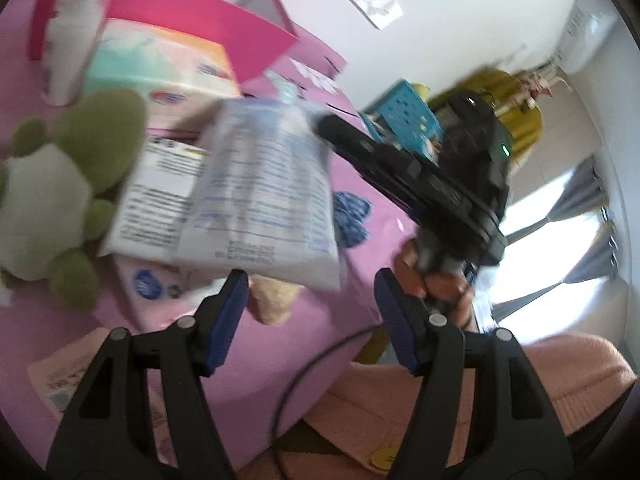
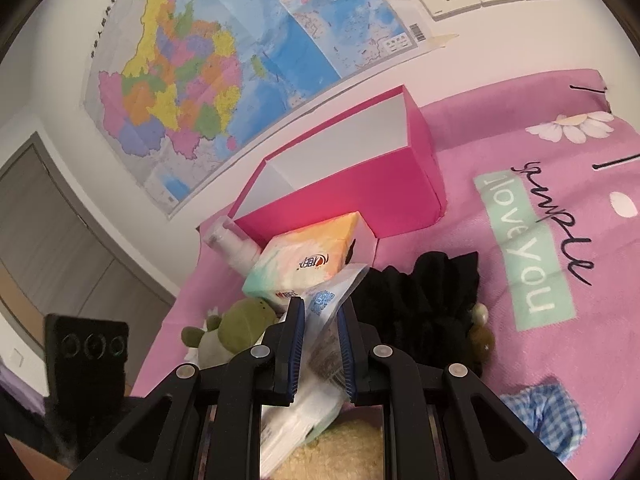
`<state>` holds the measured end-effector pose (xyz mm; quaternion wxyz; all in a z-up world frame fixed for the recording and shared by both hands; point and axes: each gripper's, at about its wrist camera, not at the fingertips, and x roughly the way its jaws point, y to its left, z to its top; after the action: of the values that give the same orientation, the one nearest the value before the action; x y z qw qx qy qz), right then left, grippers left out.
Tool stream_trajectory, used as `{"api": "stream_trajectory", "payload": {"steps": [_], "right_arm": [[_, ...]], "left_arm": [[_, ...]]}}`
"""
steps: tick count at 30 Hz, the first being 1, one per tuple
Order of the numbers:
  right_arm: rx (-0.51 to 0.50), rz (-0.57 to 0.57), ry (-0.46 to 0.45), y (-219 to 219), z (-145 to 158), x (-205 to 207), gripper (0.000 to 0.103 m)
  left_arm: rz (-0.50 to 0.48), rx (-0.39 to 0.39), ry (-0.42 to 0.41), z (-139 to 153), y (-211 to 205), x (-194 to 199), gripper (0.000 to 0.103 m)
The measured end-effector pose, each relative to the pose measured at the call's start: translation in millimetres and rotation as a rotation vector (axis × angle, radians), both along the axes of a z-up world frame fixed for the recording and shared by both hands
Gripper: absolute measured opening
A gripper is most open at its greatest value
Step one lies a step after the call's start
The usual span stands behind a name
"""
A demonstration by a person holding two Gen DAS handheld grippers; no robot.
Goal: Organize soft objects
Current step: 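Reach the left tool to the clear plastic packet and grasp it, then carry the packet with the left tool into the pink box and release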
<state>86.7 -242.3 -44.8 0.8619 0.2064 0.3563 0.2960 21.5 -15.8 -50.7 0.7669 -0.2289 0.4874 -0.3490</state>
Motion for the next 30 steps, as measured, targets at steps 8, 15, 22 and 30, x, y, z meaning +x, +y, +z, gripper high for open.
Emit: {"api": "stream_trajectory", "payload": {"steps": [8, 15, 22, 30], "right_arm": [[-0.105, 0.165, 0.035, 10.6, -14.1, -34.1, 0.016], [-0.194, 0.218, -0.004, -0.4, -6.5, -37.3, 0.03], [-0.168, 0.234, 0.003, 4.6, -0.7, 10.3, 0.051], [-0.175, 0.35, 0.048, 35.2, -12.9, 34.6, 0.045]], "left_arm": [[0.138, 0.054, 0.0, -8.6, 20.9, 7.1, 0.066], [0.173, 0.129, 0.017, -18.5, 18.9, 10.1, 0.042], [0.19, 0.157, -0.009, -16.4, 24.2, 9.7, 0.042], [0.197, 0.182, -0.049, -12.8, 20.7, 8.7, 0.041]]}}
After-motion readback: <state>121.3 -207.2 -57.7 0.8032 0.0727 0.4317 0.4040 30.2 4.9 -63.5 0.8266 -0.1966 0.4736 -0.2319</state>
